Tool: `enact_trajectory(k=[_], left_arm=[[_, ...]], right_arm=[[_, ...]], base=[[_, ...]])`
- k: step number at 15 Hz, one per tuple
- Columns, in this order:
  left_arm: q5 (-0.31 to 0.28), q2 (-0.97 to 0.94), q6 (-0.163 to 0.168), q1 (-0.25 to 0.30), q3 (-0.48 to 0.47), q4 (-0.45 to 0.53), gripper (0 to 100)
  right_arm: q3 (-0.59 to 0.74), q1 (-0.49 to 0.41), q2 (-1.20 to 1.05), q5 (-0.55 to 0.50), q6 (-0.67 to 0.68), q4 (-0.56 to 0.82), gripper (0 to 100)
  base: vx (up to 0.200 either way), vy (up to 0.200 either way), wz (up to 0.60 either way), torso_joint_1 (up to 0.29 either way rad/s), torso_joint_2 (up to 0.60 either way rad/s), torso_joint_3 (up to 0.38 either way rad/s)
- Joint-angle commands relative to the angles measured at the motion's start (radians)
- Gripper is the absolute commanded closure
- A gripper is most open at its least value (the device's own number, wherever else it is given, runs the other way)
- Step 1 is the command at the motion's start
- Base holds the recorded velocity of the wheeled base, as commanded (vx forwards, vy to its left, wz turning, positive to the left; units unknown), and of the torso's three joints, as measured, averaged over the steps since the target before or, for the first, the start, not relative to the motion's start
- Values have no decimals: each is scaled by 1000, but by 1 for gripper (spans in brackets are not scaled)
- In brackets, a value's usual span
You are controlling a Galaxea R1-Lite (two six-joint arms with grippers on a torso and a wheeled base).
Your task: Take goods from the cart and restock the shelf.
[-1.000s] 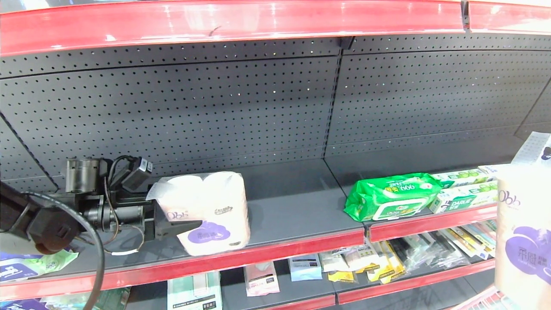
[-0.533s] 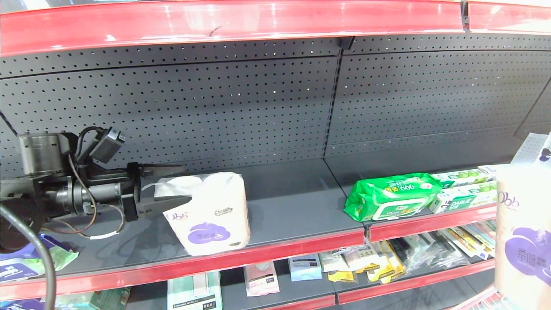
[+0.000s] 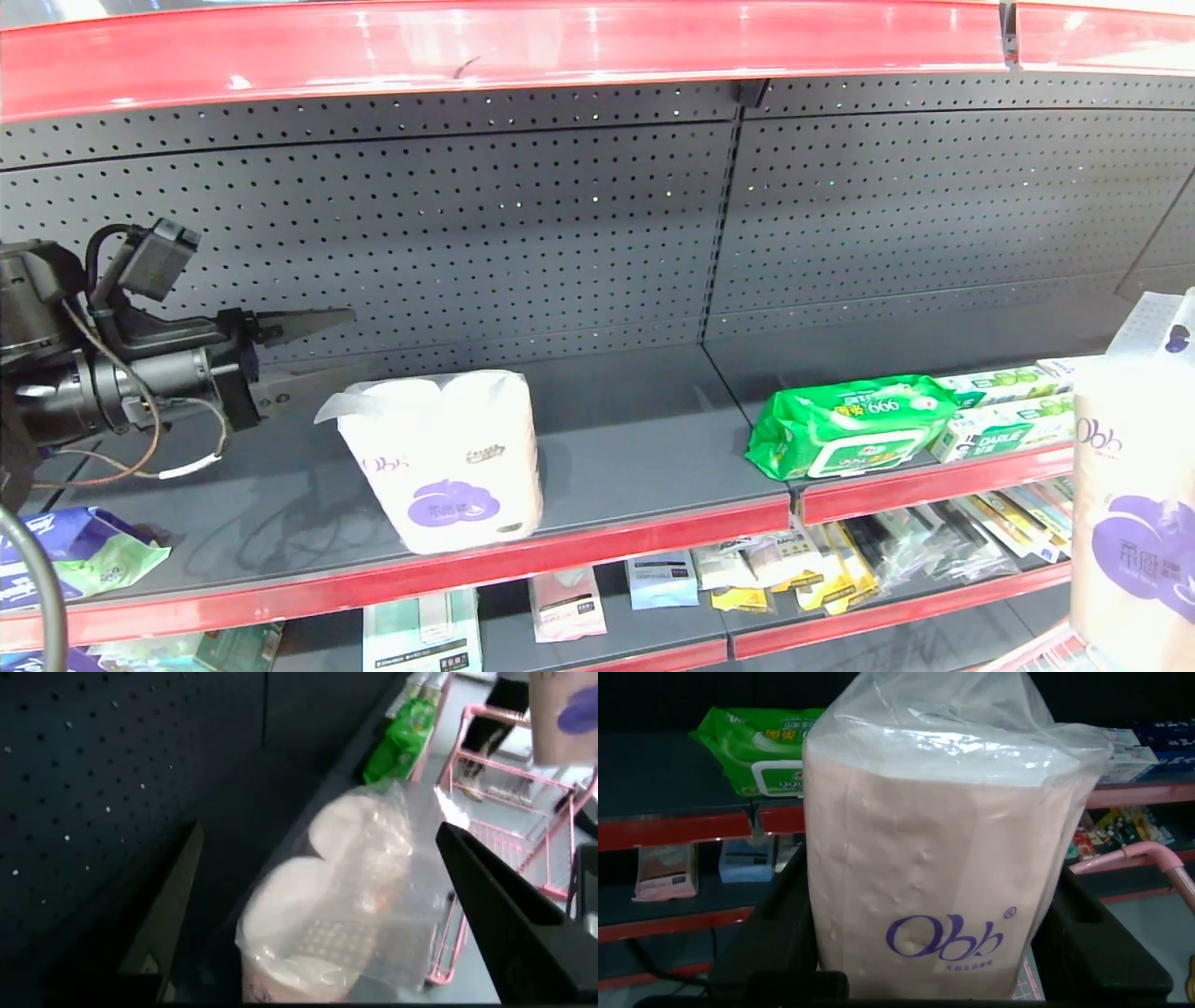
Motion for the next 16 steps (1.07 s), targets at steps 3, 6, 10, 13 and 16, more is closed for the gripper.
enact_trajectory(k=[3, 6, 10, 13, 16], left_arm=[[185, -17, -75, -1, 8, -56, 0], [654, -23, -75, -37, 62, -59, 0], [1332, -33, -86, -59, 68, -68, 0], [1105, -244, -102, -59, 224, -44, 0], [815, -695, -52, -59, 408, 243, 0]], right_arm=[[-1, 0, -1, 0, 0, 0, 100], [-4, 1, 2, 6, 0, 0, 100], [-7, 4, 16, 12, 14, -2, 100], [-12, 12, 22, 55, 12, -7, 100], [-30, 9, 82, 98, 7, -102, 100]], base=[[0, 0, 0, 0, 0, 0], [0, 0, 0, 0, 0, 0], [0, 0, 0, 0, 0, 0], [0, 0, 0, 0, 0, 0], [0, 0, 0, 0, 0, 0]])
